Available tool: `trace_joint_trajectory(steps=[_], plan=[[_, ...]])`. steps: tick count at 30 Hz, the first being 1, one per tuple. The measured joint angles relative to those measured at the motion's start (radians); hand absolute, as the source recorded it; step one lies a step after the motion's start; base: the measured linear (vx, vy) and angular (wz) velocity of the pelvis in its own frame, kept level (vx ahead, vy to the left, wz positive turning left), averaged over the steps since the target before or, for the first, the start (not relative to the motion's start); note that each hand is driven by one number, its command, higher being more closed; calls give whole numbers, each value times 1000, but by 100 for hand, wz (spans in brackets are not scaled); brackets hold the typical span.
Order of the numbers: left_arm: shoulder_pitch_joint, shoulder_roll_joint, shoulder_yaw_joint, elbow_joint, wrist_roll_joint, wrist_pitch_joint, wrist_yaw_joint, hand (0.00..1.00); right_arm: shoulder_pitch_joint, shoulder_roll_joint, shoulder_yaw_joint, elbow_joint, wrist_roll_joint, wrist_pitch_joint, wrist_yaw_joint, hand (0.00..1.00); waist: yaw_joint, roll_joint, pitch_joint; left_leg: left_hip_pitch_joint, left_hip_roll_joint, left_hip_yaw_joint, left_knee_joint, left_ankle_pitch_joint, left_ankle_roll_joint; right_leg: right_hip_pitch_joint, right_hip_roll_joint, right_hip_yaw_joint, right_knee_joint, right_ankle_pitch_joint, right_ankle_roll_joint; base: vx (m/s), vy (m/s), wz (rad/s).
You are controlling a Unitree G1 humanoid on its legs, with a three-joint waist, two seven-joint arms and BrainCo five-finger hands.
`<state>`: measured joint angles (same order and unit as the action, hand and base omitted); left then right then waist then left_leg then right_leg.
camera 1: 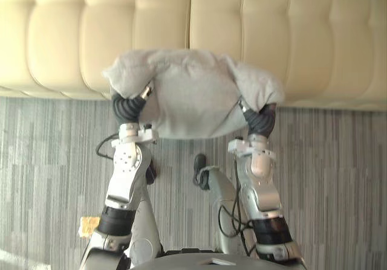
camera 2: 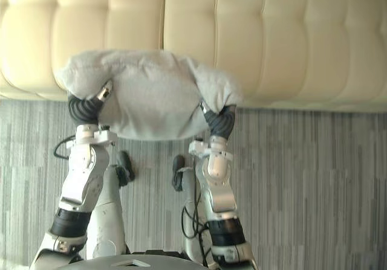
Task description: Pick up cushions and gather them together orderly.
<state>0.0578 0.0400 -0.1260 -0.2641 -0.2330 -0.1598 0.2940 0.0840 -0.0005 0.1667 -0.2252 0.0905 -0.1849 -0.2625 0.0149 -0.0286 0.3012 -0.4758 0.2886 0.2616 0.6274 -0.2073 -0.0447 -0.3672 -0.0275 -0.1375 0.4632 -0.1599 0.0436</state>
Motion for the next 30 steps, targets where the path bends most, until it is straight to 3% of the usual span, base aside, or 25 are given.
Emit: trace_joint_trajectory(steps=[3, 12, 24, 30], plan=[[46, 0, 0, 3, -1, 0, -26, 100, 13, -1, -15, 6, -11, 8, 32, 100, -9, -5, -46, 57, -5, 32, -43, 8, 6, 63, 13, 29, -102, 51, 10, 81, 45, -25], [86, -1, 4, 44, -1, 1, -72, 100, 16, -4, -44, 55, -17, 15, 82, 100, -28, -20, -95, 175, -66, 56, -135, 23, 20, 197, -1, 98, -300, 159, 33, 40, 62, -15], [152, 0, 5, 47, -1, 16, -104, 100, 33, -2, -54, 58, -19, 36, 110, 100, -18, -24, -100, 167, -109, 32, -154, 19, 22, 208, -39, 76, -326, 163, 31, -27, 43, 6], [149, 0, 4, 47, -1, 20, -104, 100, 33, -3, -56, 58, -19, 36, 110, 100, -29, -23, -109, 135, -122, -20, -151, 15, 20, 188, -44, 26, -280, 115, 23, 36, -11, 23]])
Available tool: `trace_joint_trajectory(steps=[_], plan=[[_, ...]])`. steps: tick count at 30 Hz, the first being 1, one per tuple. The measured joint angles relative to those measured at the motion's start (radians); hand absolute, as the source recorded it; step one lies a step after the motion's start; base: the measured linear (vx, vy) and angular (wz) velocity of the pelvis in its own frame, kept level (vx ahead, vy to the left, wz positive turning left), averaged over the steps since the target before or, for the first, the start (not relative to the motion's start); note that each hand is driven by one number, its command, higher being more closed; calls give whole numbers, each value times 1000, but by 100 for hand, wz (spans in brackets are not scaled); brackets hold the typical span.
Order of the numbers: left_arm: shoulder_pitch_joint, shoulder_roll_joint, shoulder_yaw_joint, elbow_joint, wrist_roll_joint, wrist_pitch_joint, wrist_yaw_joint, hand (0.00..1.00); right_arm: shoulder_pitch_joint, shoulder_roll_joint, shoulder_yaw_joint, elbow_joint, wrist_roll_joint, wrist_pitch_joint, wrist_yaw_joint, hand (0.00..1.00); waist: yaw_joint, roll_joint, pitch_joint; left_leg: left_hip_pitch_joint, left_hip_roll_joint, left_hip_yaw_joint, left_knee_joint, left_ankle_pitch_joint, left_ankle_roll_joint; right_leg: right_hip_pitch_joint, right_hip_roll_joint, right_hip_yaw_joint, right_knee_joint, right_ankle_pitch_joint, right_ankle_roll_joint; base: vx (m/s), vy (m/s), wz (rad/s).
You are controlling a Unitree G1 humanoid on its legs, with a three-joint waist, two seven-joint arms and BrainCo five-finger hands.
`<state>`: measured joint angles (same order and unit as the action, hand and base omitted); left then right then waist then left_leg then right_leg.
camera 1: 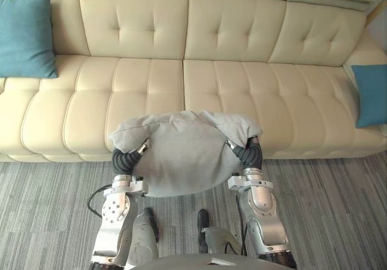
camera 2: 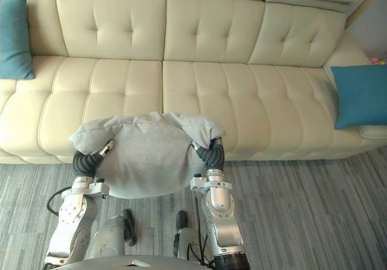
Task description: Pick up cushions and gather them together orderly.
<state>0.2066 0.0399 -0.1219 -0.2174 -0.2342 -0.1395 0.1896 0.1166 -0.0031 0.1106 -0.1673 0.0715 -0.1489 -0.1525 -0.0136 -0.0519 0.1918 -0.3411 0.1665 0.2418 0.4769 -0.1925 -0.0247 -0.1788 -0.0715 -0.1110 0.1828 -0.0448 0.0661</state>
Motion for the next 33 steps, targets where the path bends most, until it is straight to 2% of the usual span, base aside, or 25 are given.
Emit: trace_joint_trajectory(steps=[5, 7, 9, 11, 13, 14, 16, 18, 19, 20, 21, 22, 23, 24, 26, 27, 29, 30, 31, 32, 33], plan=[[1, 1, -16, 2, -1, 1, 0, 100, 10, -5, -8, 7, 1, 0, 0, 100, -10, 15, -20, 6, 2, -43, 20, -27, -30, 8, -2, -40, 78, -82, 0, 134, -67, 26], [18, 2, -21, 2, -10, 1, 0, 100, 43, -4, -3, 6, 2, 0, 0, 100, -4, 34, -29, 19, 36, -52, 86, -40, -50, 47, 12, -58, 109, -111, 2, 233, -106, 7], [34, 1, -37, 3, -20, 2, 0, 100, 75, -7, 1, -2, 8, 0, 0, 100, 7, 56, -37, -9, 86, -56, 224, -25, -45, 87, 39, -58, 125, -150, -12, 193, -121, -8], [42, 0, -46, 3, -23, 2, -2, 100, 94, -13, -1, -27, 13, 1, -1, 100, 7, 62, -41, -12, 100, -52, 268, -7, -30, 104, 39, -53, 131, -171, -24, 123, -60, -3], [45, -1, -52, 3, -36, 3, -14, 100, 117, -14, -6, -84, 13, 3, -1, 100, 14, 63, -46, -60, 106, -51, 330, 36, -37, 121, 37, -42, 112, -179, -34, 121, -48, -6], [45, 0, -62, 4, -39, 4, -22, 100, 116, -16, -17, -103, 15, 2, -1, 100, 15, 67, -49, -62, 96, -52, 287, -4, -40, 130, 34, -39, 99, -186, -47, 126, -25, -4], [46, -1, -84, 5, -39, 10, -29, 100, 114, -16, -39, -114, 20, 2, -3, 100, 15, 66, -50, -66, 73, -51, 212, -28, -36, 159, 25, -42, 69, -187, -47, 150, 62, 8], [46, -1, -95, 13, -38, 12, -34, 100, 100, -28, -49, -114, 21, 1, -5, 100, 17, 58, -52, -80, 14, -56, 71, -13, -46, 189, -3, -43, 32, -195, -33, 192, 129, 1], [46, -1, -95, 15, -38, 13, -38, 100, 89, -41, -50, -113, 23, 1, -6, 100, 18, 65, -57, -85, -15, -58, -44, 39, -43, 204, -15, -38, 14, -201, -18, 258, 206, -26], [47, 4, -94, 16, -38, 14, -42, 100, 82, -47, -48, -98, 34, 1, -5, 100, 33, 60, -69, -49, -48, -58, -98, 158, 14, 226, -34, -13, -11, -199, 13, 374, 248, -27], [46, 15, -92, 16, -39, 14, -43, 100, 79, -44, -43, -86, 42, 3, -5, 100, 35, 39, -80, -47, -63, -44, -93, 149, 37, 233, -50, -3, -27, -187, 19, 363, 217, -23], [44, 16, -88, 13, -39, 13, -43, 100, 78, -44, -42, -86, 45, 4, -3, 100, 35, 31, -84, -61, -65, -34, -67, 134, 56, 233, -61, 5, -42, -172, 27, 427, 276, -13], [40, 18, -75, 10, -39, 13, -43, 100, 73, -43, -34, -86, 47, 5, 1, 100, 44, 20, -85, -79, -65, -13, -6, 94, 80, 236, -73, 41, -59, -159, 37, 332, 257, -24], [43, 23, -65, 10, -39, 13, -44, 100, 69, -38, -33, -83, 47, 5, 8, 100, 50, 10, -91, -74, -73, 10, 14, 66, 90, 238, -88, 57, -57, -153, 44, 352, 282, -36], [43, 23, -47, 10, -38, 13, -48, 100, 39, -35, -32, -50, 46, 5, 28, 100, 54, 7, -93, -38, -79, 41, 12, 28, 97, 226, -107, 78, -18, -134, 73, 254, 190, -53], [42, 25, -37, 11, -38, 13, -52, 100, 22, -35, -34, -26, 46, 5, 40, 100, 52, 7, -93, -15, -80, 55, -1, 15, 96, 199, -112, 78, 41, -130, 81, 185, 154, -62], [43, 38, -33, 18, -38, 13, -58, 100, 14, -35, -33, 6, 46, 5, 46, 100, 49, 5, -93, 38, -79, 75, -39, 0, 97, 106, -124, 79, 240, -114, 120, 163, 111, -46], [45, 45, -24, 31, -38, 13, -65, 100, 11, -31, -32, 30, 46, 5, 57, 100, 45, 0, -92, 75, -79, 86, -67, -4, 103, 54, -135, 71, 359, -83, 137, 173, 60, -36], [56, 47, -10, 52, -38, 19, -65, 100, 11, -18, -23, 74, 45, 5, 68, 100, 34, 0, -93, 128, -72, 91, -100, -12, 107, 13, -140, 62, 464, -92, 98, 132, 0, -31], [68, 47, 2, 59, -38, 20, -65, 100, 13, -14, -11, 91, 43, 5, 75, 100, 27, -3, -95, 157, -66, 92, -117, -22, 111, -15, -137, 38, 500, -135, 60, 131, -81, -24], [77, 47, 14, 63, -38, 20, -65, 100, 13, -13, 0, 105, 42, 5, 83, 100, 22, 0, -94, 176, -49, 93, -126, -33, 101, -67, -118, 7, 494, -175, 42, 105, -113, -14]])
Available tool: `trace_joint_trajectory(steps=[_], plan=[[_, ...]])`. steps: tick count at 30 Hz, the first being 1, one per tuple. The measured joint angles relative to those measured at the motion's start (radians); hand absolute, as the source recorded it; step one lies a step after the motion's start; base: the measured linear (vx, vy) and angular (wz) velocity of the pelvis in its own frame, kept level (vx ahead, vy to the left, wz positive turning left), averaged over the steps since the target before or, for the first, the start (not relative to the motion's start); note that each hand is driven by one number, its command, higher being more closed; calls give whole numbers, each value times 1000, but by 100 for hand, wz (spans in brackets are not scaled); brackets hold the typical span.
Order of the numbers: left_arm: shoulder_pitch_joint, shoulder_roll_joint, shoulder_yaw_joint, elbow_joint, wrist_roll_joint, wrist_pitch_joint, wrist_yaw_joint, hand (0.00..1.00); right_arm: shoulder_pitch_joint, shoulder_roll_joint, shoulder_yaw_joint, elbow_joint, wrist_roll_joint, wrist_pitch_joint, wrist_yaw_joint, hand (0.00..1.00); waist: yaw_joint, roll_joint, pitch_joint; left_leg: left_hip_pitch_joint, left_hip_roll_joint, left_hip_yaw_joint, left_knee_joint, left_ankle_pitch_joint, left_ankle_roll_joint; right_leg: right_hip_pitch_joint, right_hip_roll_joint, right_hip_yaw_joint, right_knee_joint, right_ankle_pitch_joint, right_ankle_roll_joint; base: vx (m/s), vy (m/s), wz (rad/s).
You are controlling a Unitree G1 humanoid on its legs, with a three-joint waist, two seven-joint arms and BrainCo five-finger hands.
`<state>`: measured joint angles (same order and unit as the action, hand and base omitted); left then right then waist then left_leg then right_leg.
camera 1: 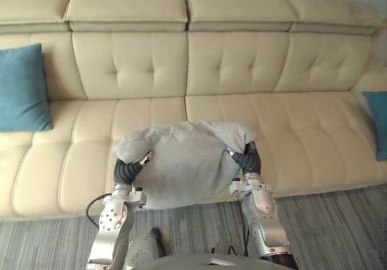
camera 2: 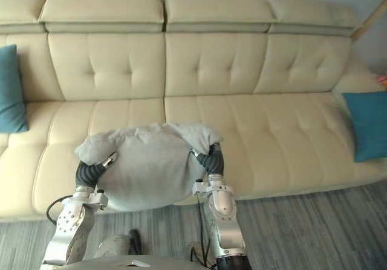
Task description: Pick up cushions and gather them together orderly.
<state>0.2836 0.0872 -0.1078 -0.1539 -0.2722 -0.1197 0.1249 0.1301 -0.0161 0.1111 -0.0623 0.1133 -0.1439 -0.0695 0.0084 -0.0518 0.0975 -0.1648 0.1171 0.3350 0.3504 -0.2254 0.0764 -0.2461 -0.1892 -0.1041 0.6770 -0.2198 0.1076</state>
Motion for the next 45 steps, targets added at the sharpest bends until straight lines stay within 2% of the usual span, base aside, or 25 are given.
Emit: trace_joint_trajectory(steps=[1, 2, 3, 4, 5, 6, 7, 11, 16, 19, 23, 25, 27, 28, 29, 30, 33, 39, 40, 42, 44, 45], plan=[[1, 0, 2, 4, 0, 0, 0, 100, 1, 0, 2, 2, 0, 1, 1, 100, -1, 1, 1, 6, 8, 0, -2, -2, -4, -18, 12, -8, -22, -11, -11, 120, -156, -7], [3, 0, 6, 10, 0, 0, 0, 100, 4, -1, 4, 2, 0, 1, 4, 100, -5, 3, 1, 14, 26, -2, -2, 0, -24, -48, 47, -10, -125, -12, -21, 161, -194, 11], [4, 3, 7, 10, 0, 0, -3, 100, 4, 1, 5, 0, 0, 1, 5, 100, -11, -24, -14, 13, 15, -11, 3, 2, -57, -44, 89, 28, -332, 77, -39, 219, -244, 37], [-3, 7, 5, 18, 1, -1, -9, 100, 4, 2, 2, -3, 0, 0, 4, 100, -22, -47, -13, 8, -14, -41, 25, -10, -77, -35, 92, 64, -423, 212, -28, 204, -223, 46], [-22, -9, -2, 49, 1, 1, -11, 100, 0, -15, -6, 2, 0, 0, 4, 100, -20, -20, -7, 8, 1, -65, 37, -19, -87, -22, 99, 46, -415, 213, -36, 181, -126, 45], [-17, -38, -11, 65, 2, 6, -18, 100, 6, -50, -10, -1, 0, 0, 3, 100, -20, 15, -17, 7, 17, -92, 25, -17, -95, 13, 119, 34, -480, 230, -42, 158, -85, 9], [-18, -51, -13, 62, 2, 5, -26, 100, -1, -70, -15, -3, 0, 0, 3, 100, -7, 31, -20, 8, 34, -94, 7, -16, -104, 38, 142, 33, -554, 261, -50, 169, -79, -3], [-30, -70, -17, 56, 3, 6, -29, 100, -2, -70, -30, -10, 2, 0, 5, 100, -8, 32, -22, 22, 39, -116, -49, 1, -128, 114, 164, 12, -716, 329, -62, 112, -81, 5], [-44, -79, -22, 50, 3, 6, -18, 100, -4, -63, -39, -24, 2, 1, 3, 100, 5, 32, -23, 69, 22, -119, -95, 12, -130, 162, 161, 9, -756, 333, -63, 56, -10, 7], [-108, -78, -17, 46, 5, 6, 28, 100, -53, -60, -40, -39, 1, 1, -7, 100, 8, 33, -24, 75, -2, -130, -132, 30, -121, 158, 144, 8, -757, 335, -62, 1, 31, 12], [-243, -72, 0, 50, 41, 5, 109, 100, -205, -53, -38, -8, -5, 0, -63, 100, 12, 33, -23, 53, -24, -140, -166, 60, -110, 125, 127, 8, -757, 357, -62, -57, 38, 9], [-390, -37, 13, 103, 44, -9, 169, 100, -404, -56, -39, 108, -16, -1, -117, 100, 17, 38, -14, 9, -36, -146, -174, 90, -103, 75, 116, 11, -757, 390, -66, -131, 39, 4], [-665, 33, 31, 256, 60, -20, 243, 100, -694, -89, -54, 271, -43, 1, -182, 100, 22, 44, 51, -62, -53, -158, -176, 131, -96, 7, 102, 8, -757, 444, -74, -224, 51, 15], [-746, 59, 32, 299, 60, -20, 270, 100, -779, -104, -54, 315, -51, 1, -212, 100, 21, 46, 58, -104, -59, -164, -176, 147, -91, -32, 97, 7, -757, 462, -78, -259, 71, 23], [-814, 81, 33, 325, 60, -20, 291, 100, -853, -116, -53, 346, -67, 3, -236, 100, 19, 46, 74, -135, -64, -169, -176, 161, -89, -61, 91, 7, -757, 477, -78, -232, 70, 20], [-897, 114, 47, 333, 60, -22, 321, 100, -954, -125, -56, 362, -87, 8, -273, 100, 17, 45, 128, -156, -70, -171, -177, 175, -87, -81, 83, 9, -757, 487, -79, -251, 66, 14], [-990, 141, 76, 351, 60, -56, 371, 100, -1065, -137, -61, 365, -144, 10, -321, 100, 16, 45, 148, -244, -74, -170, -143, 178, -86, -153, 74, 12, -757, 490, -79, -146, 27, 5], [-1235, 221, 65, 532, 56, -62, 379, 100, -1256, -183, -72, 462, -157, 27, -357, 100, -8, 44, 227, -362, -75, -170, -126, 209, -92, -264, 73, 26, -757, 500, -68, -87, -6, 3], [-1269, 233, 61, 563, 50, -62, 368, 100, -1281, -190, -76, 476, -157, 37, -357, 100, -17, 44, 254, -365, -73, -170, -128, 212, -95, -268, 74, 28, -757, 504, -68, -38, 0, -3], [-1330, 238, 51, 620, 28, -61, 342, 100, -1298, -207, -85, 476, -157, 45, -371, 100, -37, 45, 269, -408, -70, -167, -129, 216, -98, -315, 76, 38, -757, 522, -62, -29, 13, -6], [-1380, 239, 38, 663, 18, -62, 321, 100, -1310, -231, -86, 476, -157, 57, -386, 100, -47, 46, 299, -414, -68, -166, -132, 217, -97, -324, 79, 42, -757, 533, -62, -18, 24, -9], [-1422, 246, 29, 677, 17, -66, 314, 100, -1326, -243, -88, 476, -157, 62, -399, 100, -48, 47, 315, -419, -66, -157, -146, 223, -93, -345, 87, 60, -757, 558, -62, -20, 22, -16]])
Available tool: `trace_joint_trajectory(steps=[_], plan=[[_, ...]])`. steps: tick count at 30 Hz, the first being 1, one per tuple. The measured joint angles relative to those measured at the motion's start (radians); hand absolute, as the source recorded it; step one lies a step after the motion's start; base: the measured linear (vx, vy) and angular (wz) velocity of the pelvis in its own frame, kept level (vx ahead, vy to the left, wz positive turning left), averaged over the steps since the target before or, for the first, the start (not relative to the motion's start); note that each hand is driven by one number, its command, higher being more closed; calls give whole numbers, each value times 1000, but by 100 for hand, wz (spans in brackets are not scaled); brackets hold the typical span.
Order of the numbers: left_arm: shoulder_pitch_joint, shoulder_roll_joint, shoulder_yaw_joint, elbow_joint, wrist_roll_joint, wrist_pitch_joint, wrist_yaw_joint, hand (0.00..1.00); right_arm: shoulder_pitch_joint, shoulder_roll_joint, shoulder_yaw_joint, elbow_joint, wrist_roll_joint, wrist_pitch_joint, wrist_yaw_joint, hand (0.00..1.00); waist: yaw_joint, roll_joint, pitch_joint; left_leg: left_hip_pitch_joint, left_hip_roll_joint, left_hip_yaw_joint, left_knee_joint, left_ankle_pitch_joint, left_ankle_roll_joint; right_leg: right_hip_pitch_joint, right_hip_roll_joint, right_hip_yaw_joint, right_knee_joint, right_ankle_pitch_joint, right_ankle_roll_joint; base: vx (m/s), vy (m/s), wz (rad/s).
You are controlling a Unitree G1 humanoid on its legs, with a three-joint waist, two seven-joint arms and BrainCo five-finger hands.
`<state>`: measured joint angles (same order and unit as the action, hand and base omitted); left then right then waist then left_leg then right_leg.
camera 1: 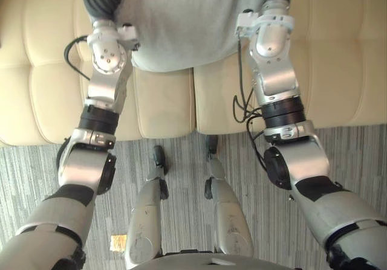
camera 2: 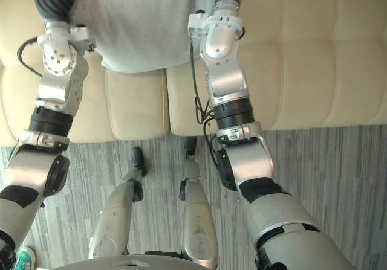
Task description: Pick up cushions and gather them together orderly.
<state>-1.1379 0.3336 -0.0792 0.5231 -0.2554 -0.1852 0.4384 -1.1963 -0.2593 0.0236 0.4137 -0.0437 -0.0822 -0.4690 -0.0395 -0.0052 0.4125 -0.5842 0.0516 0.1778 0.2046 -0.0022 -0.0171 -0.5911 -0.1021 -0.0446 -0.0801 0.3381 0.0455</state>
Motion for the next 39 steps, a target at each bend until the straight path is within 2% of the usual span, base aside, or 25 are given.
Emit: trace_joint_trajectory(steps=[1, 2, 7, 13, 16, 18, 21, 26, 28, 31, 35, 36, 38, 39], plan=[[-15, 5, 0, 0, 0, 0, -3, 100, -8, -5, 0, -1, 0, 0, -2, 100, -1, 0, 0, -7, 0, 3, -5, 4, 0, -11, 0, 8, 0, 9, 1, -32, 44, -21], [-51, 20, -2, 3, 3, 0, -7, 0, -31, -14, -2, -1, 0, -1, -6, 0, -1, -1, 5, -15, -3, 14, -21, 13, 4, -32, -1, 22, 0, 21, 0, -31, 67, -18], [-94, 75, 1, 28, 39, -1, 0, 0, -69, -28, -13, -7, 1, -25, -21, 0, 4, -1, 11, -47, -4, 42, -24, 14, 5, -84, -1, 65, 0, 53, 1, -36, 74, -14], [-119, 127, 40, 29, 44, 20, 12, 0, -63, -37, -47, -77, 94, -44, -17, 0, 13, -1, 11, -99, 3, 63, 5, 11, 2, -130, -4, 77, 1, 56, -2, -43, 37, -5], [-119, 173, 47, 19, 43, 37, 4, 0, -64, -126, -44, -87, 151, -44, 8, 0, 18, -1, 11, -109, 15, 69, 24, 6, 0, -132, -2, 79, 1, 56, -2, -63, 0, -3], [-116, 208, 77, 13, 38, 48, -12, 0, -72, -227, -41, -94, 199, -44, 16, 0, 18, -1, 11, -124, 26, 67, 45, 1, 0, -132, 3, 69, 1, 56, -2, -81, -30, 7], [-112, 269, 106, -4, 21, 49, -30, 0, -130, -324, -13, -94, 240, -44, 52, 0, 23, -1, 11, -139, 33, 67, 75, -3, -3, -130, 4, 54, 1, 37, -16, -65, -37, 4], [-94, 319, 159, -46, -23, 37, -48, 0, -171, -397, 20, -96, 284, -44, 84, 0, 23, -2, 10, -123, 52, 43, 113, -16, -19, -76, 15, 11, 1, -3, -13, -65, -51, 8], [-49, 338, 180, -46, -99, 24, -77, 0, -162, -427, 22, -97, 316, -44, 90, 0, 27, -2, 10, -96, 58, 37, 112, -16, -19, -44, 19, -3, 1, -8, -12, -38, -38, 12], [90, 363, 252, -97, -182, 16, -103, 0, -38, -456, 4, -192, 343, -50, 93, 0, 33, -2, 4, -60, 61, 23, 104, -15, -17, -3, 22, -24, 1, -23, -17, 16, -43, 12], [413, 354, 335, -243, -195, 6, -134, 0, 324, -424, -69, -325, 364, -51, 141, 0, 45, -2, 3, 34, 59, 16, 62, -14, -24, 74, 27, -30, 1, -39, -17, 71, -35, 5], [494, 327, 362, -279, -195, 7, -148, 0, 418, -395, -112, -339, 362, -49, 163, 0, 48, -2, 3, 58, 56, 14, 48, -12, -27, 93, 26, -37, 1, -44, -18, 104, -34, 2], [673, 212, 399, -385, -194, 2, -171, 0, 623, -308, -211, -360, 361, -47, 194, 0, 55, -1, -2, 128, 50, 12, 5, -9, -32, 143, 25, -51, 1, -55, -17, 114, -22, 5], [804, 135, 395, -410, -192, -1, -197, 0, 755, -247, -250, -360, 359, -46, 211, 0, 54, -2, -52, 141, 42, 8, -20, -9, -32, 150, 21, -55, 1, -75, -14, 131, -3, 10]])
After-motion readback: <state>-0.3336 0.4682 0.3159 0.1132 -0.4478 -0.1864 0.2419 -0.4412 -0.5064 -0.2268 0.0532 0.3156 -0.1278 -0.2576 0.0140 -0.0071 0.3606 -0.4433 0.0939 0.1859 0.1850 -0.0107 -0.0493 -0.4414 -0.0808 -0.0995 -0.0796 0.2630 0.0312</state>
